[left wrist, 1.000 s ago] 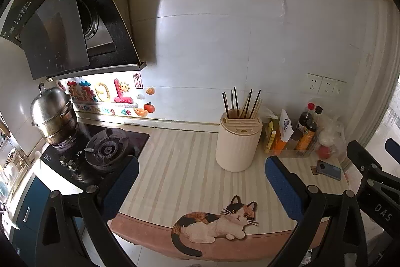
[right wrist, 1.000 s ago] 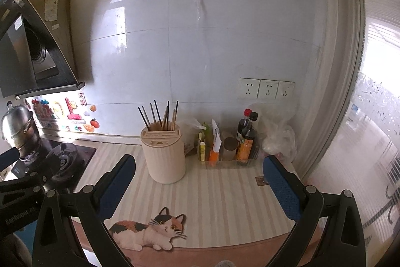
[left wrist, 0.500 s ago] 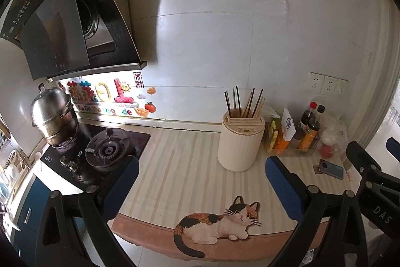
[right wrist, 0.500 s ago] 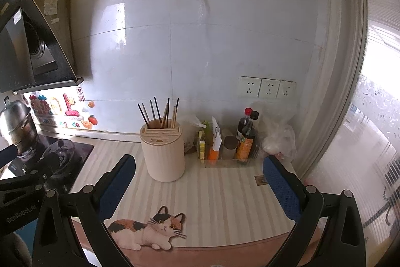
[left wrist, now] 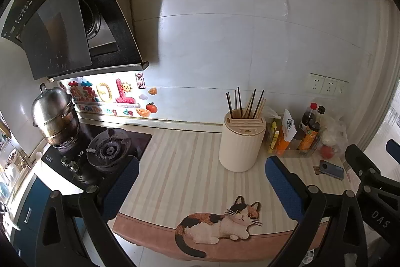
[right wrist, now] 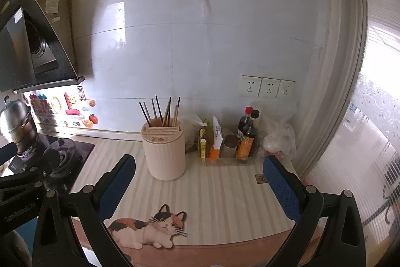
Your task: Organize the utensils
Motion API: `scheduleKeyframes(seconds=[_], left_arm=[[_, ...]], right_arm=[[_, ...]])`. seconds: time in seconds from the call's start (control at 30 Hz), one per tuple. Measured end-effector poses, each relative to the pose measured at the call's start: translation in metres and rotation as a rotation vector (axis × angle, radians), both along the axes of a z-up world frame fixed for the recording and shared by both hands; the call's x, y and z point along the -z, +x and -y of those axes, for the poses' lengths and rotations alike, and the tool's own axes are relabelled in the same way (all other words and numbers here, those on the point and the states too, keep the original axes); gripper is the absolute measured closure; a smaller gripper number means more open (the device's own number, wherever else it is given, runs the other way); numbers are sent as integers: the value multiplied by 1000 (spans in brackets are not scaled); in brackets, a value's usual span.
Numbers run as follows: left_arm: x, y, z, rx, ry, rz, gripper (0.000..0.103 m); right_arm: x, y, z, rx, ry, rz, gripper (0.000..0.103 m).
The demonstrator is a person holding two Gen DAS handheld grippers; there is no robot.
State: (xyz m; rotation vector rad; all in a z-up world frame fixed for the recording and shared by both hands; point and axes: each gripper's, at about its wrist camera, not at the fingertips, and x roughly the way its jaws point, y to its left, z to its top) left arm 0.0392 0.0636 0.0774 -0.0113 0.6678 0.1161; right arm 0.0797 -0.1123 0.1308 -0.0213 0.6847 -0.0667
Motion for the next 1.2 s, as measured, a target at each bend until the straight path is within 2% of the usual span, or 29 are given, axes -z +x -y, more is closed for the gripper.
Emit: scheduleKeyframes(seconds=[1.2], left_arm=[[-7,-12,0,0,1,9,0]], right_arm=[[-5,-10,1,-4,-4,1,0]])
